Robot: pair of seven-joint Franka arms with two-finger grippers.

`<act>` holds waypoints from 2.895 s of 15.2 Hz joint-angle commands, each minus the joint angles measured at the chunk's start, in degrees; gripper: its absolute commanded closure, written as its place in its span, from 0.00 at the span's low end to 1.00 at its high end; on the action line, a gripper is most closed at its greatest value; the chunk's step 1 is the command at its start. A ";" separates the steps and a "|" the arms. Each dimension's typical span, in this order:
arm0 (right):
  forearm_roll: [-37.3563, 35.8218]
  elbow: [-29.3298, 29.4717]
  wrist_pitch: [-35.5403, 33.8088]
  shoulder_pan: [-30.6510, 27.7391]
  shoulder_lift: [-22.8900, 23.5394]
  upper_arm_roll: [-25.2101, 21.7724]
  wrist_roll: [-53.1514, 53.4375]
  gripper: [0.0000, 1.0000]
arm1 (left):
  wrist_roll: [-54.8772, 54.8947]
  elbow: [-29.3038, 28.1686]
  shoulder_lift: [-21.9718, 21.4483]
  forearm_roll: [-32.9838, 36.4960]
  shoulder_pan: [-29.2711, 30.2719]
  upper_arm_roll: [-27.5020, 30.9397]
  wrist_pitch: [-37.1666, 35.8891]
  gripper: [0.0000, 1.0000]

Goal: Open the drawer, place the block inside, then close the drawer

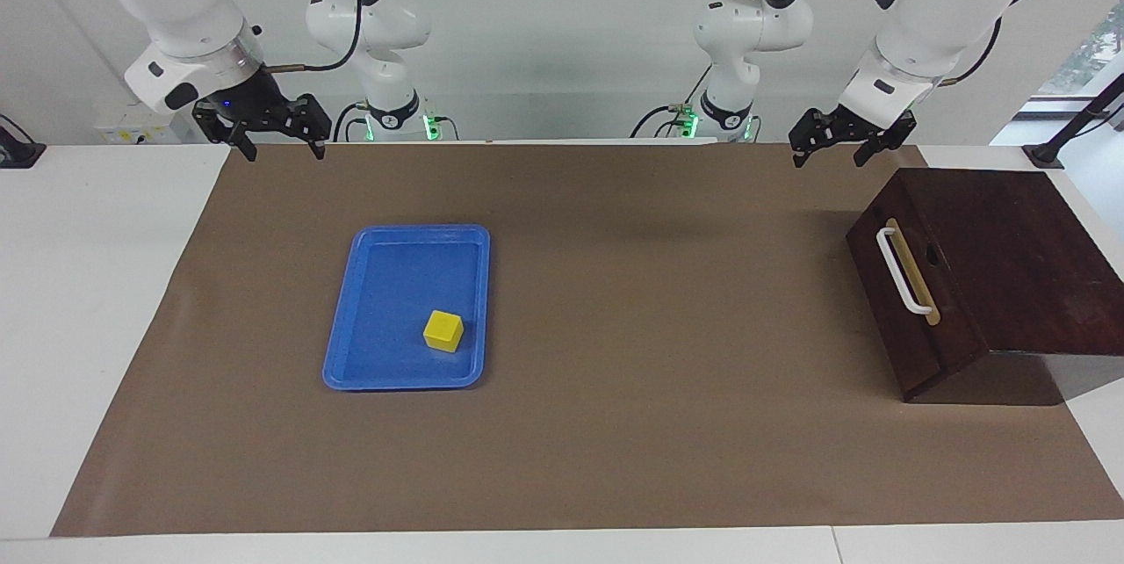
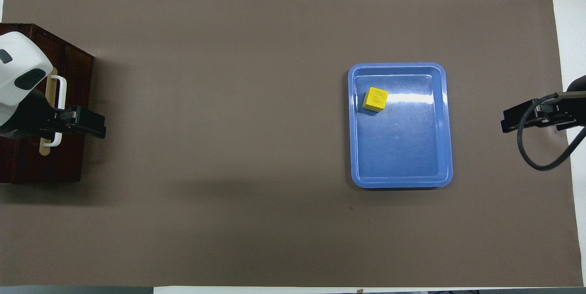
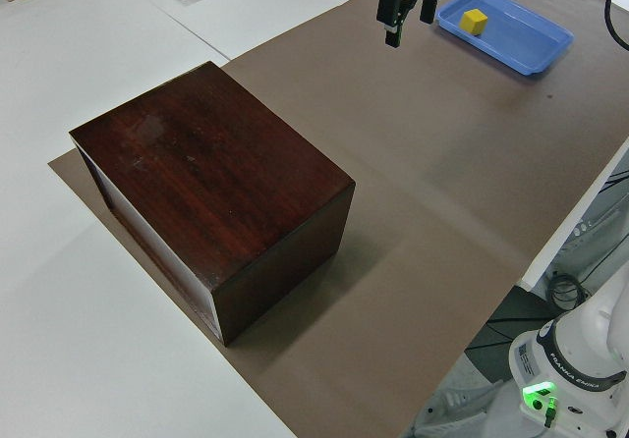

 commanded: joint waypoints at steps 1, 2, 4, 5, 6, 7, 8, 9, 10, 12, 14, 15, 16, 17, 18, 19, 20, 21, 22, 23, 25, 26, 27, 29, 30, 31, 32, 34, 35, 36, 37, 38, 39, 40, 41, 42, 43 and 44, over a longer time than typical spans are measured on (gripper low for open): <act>-1.25 0.11 0.43 -0.98 -0.24 0.64 -1.46 0.00 | 0.09 1.30 0.80 0.65 -0.52 0.59 0.10 0.00; -1.25 0.11 0.43 -0.98 -0.24 0.64 -1.55 0.00 | 0.09 1.65 0.80 0.65 -0.52 0.67 -0.16 0.00; -1.51 0.11 0.52 -0.63 -0.24 0.64 -1.64 0.00 | -0.08 1.83 0.71 0.65 -0.52 0.76 -0.34 0.00; -1.77 0.11 0.60 -0.37 -0.24 0.64 -1.73 0.00 | -0.26 1.57 0.62 0.74 -0.60 0.76 -0.25 0.00; -3.08 0.02 0.61 -0.19 -0.33 0.72 -1.90 0.00 | -0.34 1.57 0.53 0.74 -0.60 0.76 -0.68 0.00; -3.88 0.02 0.61 0.42 -0.33 0.81 -1.90 0.00 | -0.34 1.57 0.53 0.74 -0.60 0.76 -0.86 0.00; -3.88 0.02 0.61 1.12 -0.33 0.72 -1.90 0.00 | -0.26 1.57 0.53 1.00 -0.60 0.76 -0.86 0.00; -3.80 0.02 0.61 1.21 -0.33 0.72 -1.82 0.00 | -0.26 1.48 0.45 1.01 -0.52 0.76 -0.86 0.00; -3.45 -0.16 0.87 1.22 -0.33 0.72 -0.86 0.00 | -0.17 1.30 0.36 1.01 -0.34 0.67 -0.60 0.00; -2.13 -1.91 3.06 0.60 -0.94 0.64 3.60 0.00 | 0.01 1.39 0.53 1.09 -0.17 0.67 0.10 0.00; 3.64 -3.49 3.42 -0.27 -1.04 0.11 12.81 0.00 | 0.01 1.83 0.62 2.05 -0.34 0.76 -0.16 0.00; 6.72 -4.89 3.77 -1.41 -1.12 0.11 19.47 0.00 | 0.01 1.92 0.62 2.76 -0.69 0.67 -0.16 0.00; 9.45 -6.21 4.55 -1.68 -1.38 0.11 25.11 0.00 | 0.01 1.83 0.53 2.76 -0.78 0.67 0.01 0.00; 12.52 -7.53 5.52 -1.77 -1.04 0.11 32.04 0.00 | -0.17 1.83 0.53 2.76 -0.78 0.67 0.10 0.00; 16.12 -8.59 7.27 -2.12 -0.17 0.11 39.94 0.00 | -0.17 1.83 0.53 2.76 -0.69 0.67 -0.07 0.00; 19.11 -9.73 9.46 -2.39 1.15 0.11 45.33 0.00 | -0.26 1.74 0.36 2.85 -0.69 0.67 -0.25 0.00; 21.67 -10.52 12.09 -2.39 2.64 0.11 50.34 0.00 | -0.26 1.65 0.27 2.85 -0.61 0.67 -0.42 0.00; 23.87 -11.23 15.08 -2.13 4.40 0.11 55.96 0.00 | -0.26 1.39 0.18 2.85 -0.43 0.67 -0.51 0.00; 26.85 -11.93 18.15 -1.95 6.15 0.11 61.58 0.00 | -0.26 1.30 0.10 2.85 -0.43 0.67 -0.51 0.00; 30.36 -13.07 20.62 -1.95 7.48 0.11 65.82 0.00 | -0.26 1.39 0.09 2.85 -0.52 0.67 -0.25 0.00; 37.22 -17.62 27.90 -1.77 8.72 0.11 70.94 0.00 | -0.26 1.30 0.09 2.85 -0.43 0.67 -0.25 0.00; 40.21 -20.95 32.12 -1.34 8.46 0.20 71.39 0.00 | -0.26 1.22 0.01 2.85 -0.25 0.67 -0.42 0.00; 43.72 -22.21 34.16 -0.99 8.98 0.11 71.66 0.00 | -0.26 1.21 0.01 2.85 -0.34 0.67 -0.42 0.00; 48.83 -21.52 35.14 -1.07 13.35 0.11 72.36 0.00 | -0.34 1.57 0.18 2.85 -0.69 0.67 -0.25 0.00; 50.07 -20.82 35.67 -1.07 15.12 0.11 72.36 0.00 | -0.34 1.39 0.10 2.85 -0.69 0.67 -0.33 0.00; 51.04 -19.94 36.80 -0.98 17.31 0.20 72.19 0.00 | -0.26 1.13 0.01 2.76 -0.69 0.59 -0.34 0.00; 51.13 -19.67 37.95 -0.90 18.55 0.28 71.93 0.00 | -0.34 1.13 0.01 2.85 -0.78 0.59 -0.16 0.00; 52.79 -19.67 40.59 -0.46 20.58 0.64 69.74 0.00 | 0.00 0.95 -0.08 2.85 -0.78 0.59 0.19 0.00; 55.15 -19.58 40.94 0.15 21.11 0.55 67.90 0.00 | 0.27 0.52 -0.17 2.85 -0.78 0.59 0.37 0.00; 56.92 -19.50 41.90 0.25 21.55 0.55 67.45 0.00 | 0.27 0.25 -0.26 2.85 -0.78 0.59 0.72 0.00; 58.07 -19.32 44.00 0.42 22.60 0.55 67.36 0.00 | 0.27 0.25 -0.17 2.85 -0.78 0.59 1.15 0.00; 58.86 -19.32 45.85 1.38 23.48 0.64 67.27 0.00 | 0.27 0.25 -0.17 2.85 -0.78 0.67 1.77 0.00; 59.83 -19.41 47.17 3.13 23.75 0.64 67.27 0.00 | 0.36 0.16 -0.17 2.85 -0.61 0.67 2.38 0.00; 59.92 -19.67 47.71 3.50 23.75 0.55 66.92 0.00 | 0.45 -0.01 -0.17 2.85 -0.34 0.59 2.82 0.00; 60.19 -20.11 47.80 3.50 23.66 0.64 66.13 0.00 | 0.45 -0.63 -0.17 2.85 -0.34 0.67 3.09 0.00; 60.27 -20.28 47.80 3.50 23.66 0.64 65.69 0.00 | 0.36 -0.89 -0.17 3.11 -0.60 0.59 3.61 0.00; 60.28 -20.72 47.80 3.67 23.49 0.55 65.16 0.00 | 0.45 -1.68 0.00 4.42 -0.78 0.59 5.19 0.00; 60.28 -21.33 47.80 3.68 23.40 0.55 63.76 0.00 | 0.53 -2.99 0.01 6.09 -0.87 0.59 7.90 0.00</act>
